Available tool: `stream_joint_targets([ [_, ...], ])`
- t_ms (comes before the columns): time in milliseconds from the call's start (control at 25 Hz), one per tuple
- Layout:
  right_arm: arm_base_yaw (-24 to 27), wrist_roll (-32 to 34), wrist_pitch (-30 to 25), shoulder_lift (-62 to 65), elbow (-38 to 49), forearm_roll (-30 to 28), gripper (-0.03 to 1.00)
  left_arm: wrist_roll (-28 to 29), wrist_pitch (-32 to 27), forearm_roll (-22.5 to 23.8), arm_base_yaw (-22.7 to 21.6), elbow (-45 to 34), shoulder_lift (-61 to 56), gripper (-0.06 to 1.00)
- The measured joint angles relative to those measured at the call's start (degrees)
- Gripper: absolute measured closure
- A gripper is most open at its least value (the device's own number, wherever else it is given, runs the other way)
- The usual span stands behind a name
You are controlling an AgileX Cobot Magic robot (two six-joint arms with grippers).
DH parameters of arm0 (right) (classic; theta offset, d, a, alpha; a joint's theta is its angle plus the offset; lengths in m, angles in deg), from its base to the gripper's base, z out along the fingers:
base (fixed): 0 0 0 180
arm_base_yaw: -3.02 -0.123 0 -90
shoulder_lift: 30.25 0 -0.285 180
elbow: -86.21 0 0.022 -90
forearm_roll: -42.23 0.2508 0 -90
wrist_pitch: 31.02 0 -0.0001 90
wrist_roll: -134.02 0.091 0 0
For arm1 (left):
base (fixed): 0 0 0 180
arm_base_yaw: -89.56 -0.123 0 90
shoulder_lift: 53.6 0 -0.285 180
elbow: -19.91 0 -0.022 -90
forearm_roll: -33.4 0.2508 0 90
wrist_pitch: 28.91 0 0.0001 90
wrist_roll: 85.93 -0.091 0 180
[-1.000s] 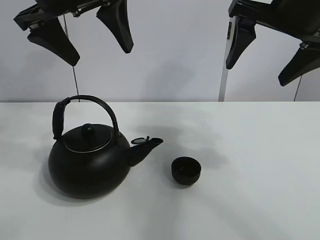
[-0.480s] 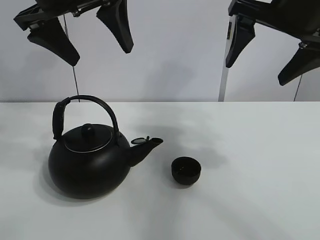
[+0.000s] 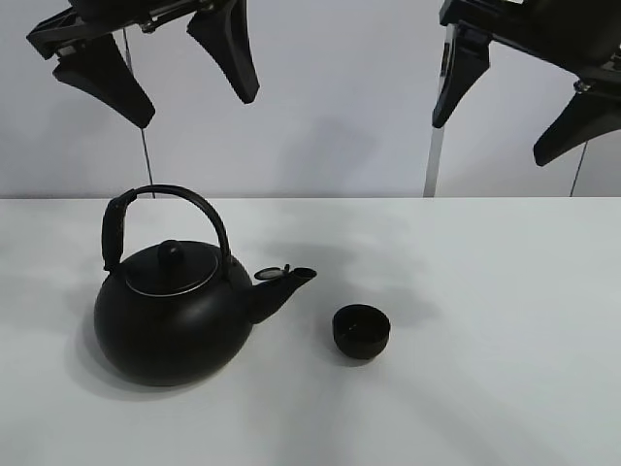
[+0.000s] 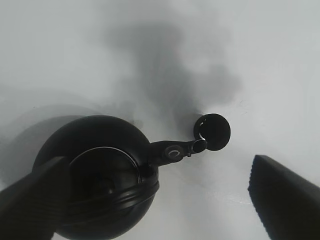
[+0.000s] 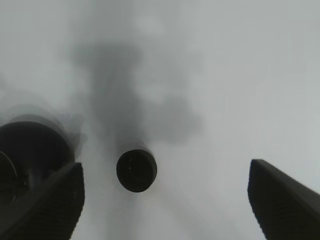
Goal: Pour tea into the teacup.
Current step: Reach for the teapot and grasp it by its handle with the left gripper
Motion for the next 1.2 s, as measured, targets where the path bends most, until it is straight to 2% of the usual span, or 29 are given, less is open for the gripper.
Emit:
stream_joint_targets([
  [200,0.00,0.00,0.48,0.00,0.00,3.59,0.35,0.00,0.00,0.00,0.00,0.00,0.00,0.25],
  [400,0.00,0.00,2.00,0.00,0.00,4.20,0.35,-0.06,0.75,0.25,0.00,0.00,0.00,0.25],
  [640,0.00,0.00,3.79,0.00,0.00,4.25,0.35,-0.56,1.77,3.47,0.08,0.00,0.00,0.25],
  [760,0.00,0.00,4.90,0.00,0.00,4.35,0.35,-0.56,4.37,6.46,1.32,-0.15,-0.05,0.25],
  [840,0.00,0.00,5.88,0.00,0.00,4.40,0.35,-0.48,7.60,9.06,3.30,-1.60,-0.66,0.25],
  [960,0.00,0.00,7.49,0.00,0.00,4.40,0.35,0.03,15.58,11.17,5.25,-7.89,-4.20,0.25],
  [1080,0.00,0.00,8.58,0.00,0.00,4.40,0.35,0.33,27.37,15.47,4.89,-18.87,-11.30,0.25],
  [1200,0.00,0.00,10.33,0.00,0.00,4.40,0.35,0.45,39.99,22.43,3.79,-31.55,-18.26,0.25],
])
